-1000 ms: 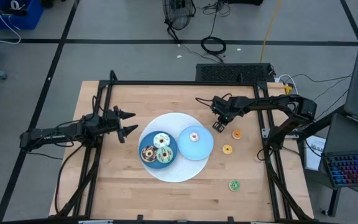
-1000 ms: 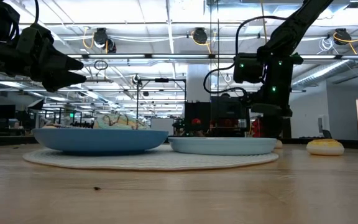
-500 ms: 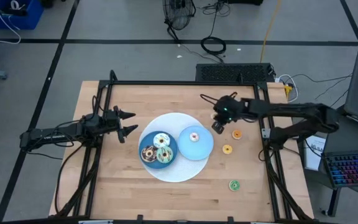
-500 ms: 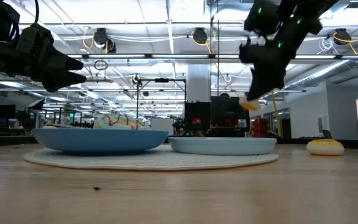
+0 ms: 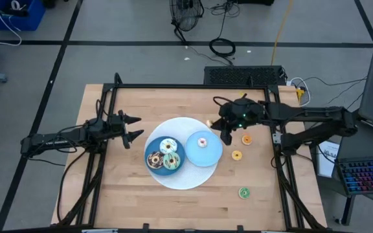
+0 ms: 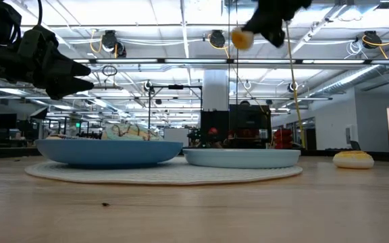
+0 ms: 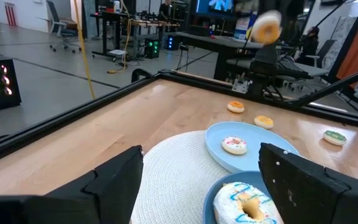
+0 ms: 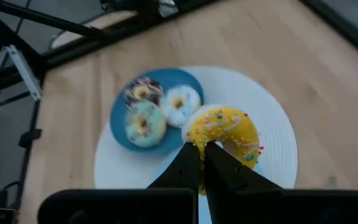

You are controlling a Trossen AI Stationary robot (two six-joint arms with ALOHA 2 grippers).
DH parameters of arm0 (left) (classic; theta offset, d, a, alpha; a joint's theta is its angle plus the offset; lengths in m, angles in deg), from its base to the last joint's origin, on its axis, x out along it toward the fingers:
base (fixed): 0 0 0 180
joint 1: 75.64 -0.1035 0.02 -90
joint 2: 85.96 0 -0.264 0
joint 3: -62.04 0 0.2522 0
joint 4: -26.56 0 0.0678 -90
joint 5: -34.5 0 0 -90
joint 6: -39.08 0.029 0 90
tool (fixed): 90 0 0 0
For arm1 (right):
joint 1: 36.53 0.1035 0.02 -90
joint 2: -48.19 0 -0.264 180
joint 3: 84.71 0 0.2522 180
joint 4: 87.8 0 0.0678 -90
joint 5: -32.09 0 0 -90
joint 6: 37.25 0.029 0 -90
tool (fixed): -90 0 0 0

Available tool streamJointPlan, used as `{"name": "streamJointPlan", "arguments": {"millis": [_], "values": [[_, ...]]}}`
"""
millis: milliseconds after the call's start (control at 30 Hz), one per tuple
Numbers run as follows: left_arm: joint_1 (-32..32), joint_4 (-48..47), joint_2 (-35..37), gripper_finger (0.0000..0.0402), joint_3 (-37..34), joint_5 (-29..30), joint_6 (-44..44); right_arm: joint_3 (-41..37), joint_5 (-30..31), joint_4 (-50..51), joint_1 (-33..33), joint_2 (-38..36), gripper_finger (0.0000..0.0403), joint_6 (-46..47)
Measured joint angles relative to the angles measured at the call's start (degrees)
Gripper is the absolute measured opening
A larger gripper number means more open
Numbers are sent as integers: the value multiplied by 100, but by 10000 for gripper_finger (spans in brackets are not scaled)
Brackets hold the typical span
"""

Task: Pick & Place donuts
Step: Put the top small yellow donut on the light blue plate

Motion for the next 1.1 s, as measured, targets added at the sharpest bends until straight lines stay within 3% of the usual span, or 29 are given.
{"name": "streamJointPlan", "arguments": {"millis": [233, 400, 667, 900, 1100], "values": [[0, -1, 0, 313, 0, 0, -2, 1683, 121, 881, 338, 744, 0, -460], [0, -1, 0, 319, 0, 0, 0, 2366, 115, 1437, 507, 1286, 0, -805], [0, -5, -2, 312, 0, 0, 0, 2233, 348, 2135, 642, 2153, 0, -816], [0, -1, -2, 312, 0, 2, -4, 1347, 593, 2181, 651, 2716, 0, -794], [0, -1, -2, 314, 0, 0, -4, 489, 704, 1694, 571, 2734, 0, -504]]}}
